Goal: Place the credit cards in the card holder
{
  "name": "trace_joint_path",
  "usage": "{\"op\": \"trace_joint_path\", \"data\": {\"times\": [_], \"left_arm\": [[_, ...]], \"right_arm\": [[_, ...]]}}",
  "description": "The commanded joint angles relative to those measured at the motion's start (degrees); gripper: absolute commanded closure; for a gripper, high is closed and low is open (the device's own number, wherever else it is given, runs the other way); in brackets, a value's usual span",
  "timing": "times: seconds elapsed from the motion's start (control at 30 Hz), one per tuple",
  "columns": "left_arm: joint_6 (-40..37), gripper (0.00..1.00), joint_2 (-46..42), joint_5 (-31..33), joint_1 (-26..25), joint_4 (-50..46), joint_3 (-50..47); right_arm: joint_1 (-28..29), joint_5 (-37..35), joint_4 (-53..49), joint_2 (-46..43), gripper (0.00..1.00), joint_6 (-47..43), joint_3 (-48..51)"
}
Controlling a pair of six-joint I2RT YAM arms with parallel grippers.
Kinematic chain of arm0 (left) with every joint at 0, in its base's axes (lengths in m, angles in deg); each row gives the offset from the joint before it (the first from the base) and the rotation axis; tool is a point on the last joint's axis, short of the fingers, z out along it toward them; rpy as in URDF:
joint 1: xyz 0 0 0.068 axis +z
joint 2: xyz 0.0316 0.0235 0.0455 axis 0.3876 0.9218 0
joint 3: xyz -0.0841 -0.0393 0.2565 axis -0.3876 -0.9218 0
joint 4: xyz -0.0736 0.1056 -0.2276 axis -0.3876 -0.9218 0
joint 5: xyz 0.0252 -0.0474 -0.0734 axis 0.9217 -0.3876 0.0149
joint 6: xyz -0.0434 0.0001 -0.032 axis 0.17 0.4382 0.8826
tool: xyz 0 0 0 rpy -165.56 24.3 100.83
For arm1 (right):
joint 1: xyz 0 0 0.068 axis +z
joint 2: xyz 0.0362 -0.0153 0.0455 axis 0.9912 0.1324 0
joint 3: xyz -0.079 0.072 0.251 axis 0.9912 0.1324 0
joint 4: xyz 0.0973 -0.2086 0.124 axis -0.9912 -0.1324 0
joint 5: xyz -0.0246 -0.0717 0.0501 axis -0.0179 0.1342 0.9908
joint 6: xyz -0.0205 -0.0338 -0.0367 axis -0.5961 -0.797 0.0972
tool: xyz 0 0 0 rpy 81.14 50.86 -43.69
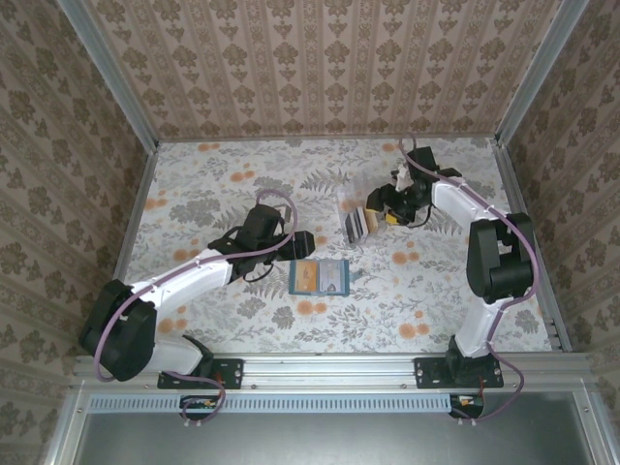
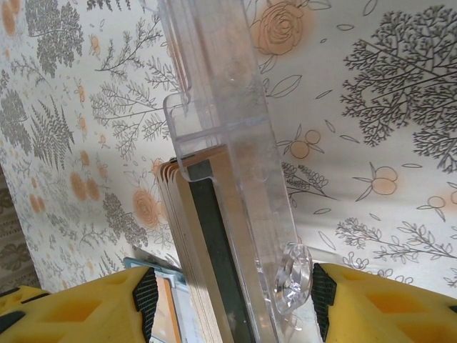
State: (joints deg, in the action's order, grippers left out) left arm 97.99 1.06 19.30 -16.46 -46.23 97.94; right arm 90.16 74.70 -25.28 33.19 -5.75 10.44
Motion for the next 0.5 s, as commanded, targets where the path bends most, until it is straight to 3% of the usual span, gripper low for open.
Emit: {"op": "trace_joint_path", "data": {"times": [0.0,0.1,0.23,0.47], "left_arm": [[-0.5,0.25,-0.5,-0.1,0.5,-0.4,-0.8],[-0.6,0.25,-0.9,0.1,0.5,-0.7,-1.0],[-0.3,0.24,-2.0,1.2,0.8,-0.7,-1.9],[0.1,0.23,-3.0,2.1,2.0,-0.6,-2.9]], "right_arm": [[0.8,2.0,0.2,0.2,0.38,0.2,-2.4],[1.2,-3.0,-2.6,-0.6,0.38,-0.2,-4.1],[3.2,-19.0,-10.0,-3.7,0.35,-2.5,-7.7],[12.5,-34.7,-16.8,-4.9,0.38,-4.9,-13.7]]}}
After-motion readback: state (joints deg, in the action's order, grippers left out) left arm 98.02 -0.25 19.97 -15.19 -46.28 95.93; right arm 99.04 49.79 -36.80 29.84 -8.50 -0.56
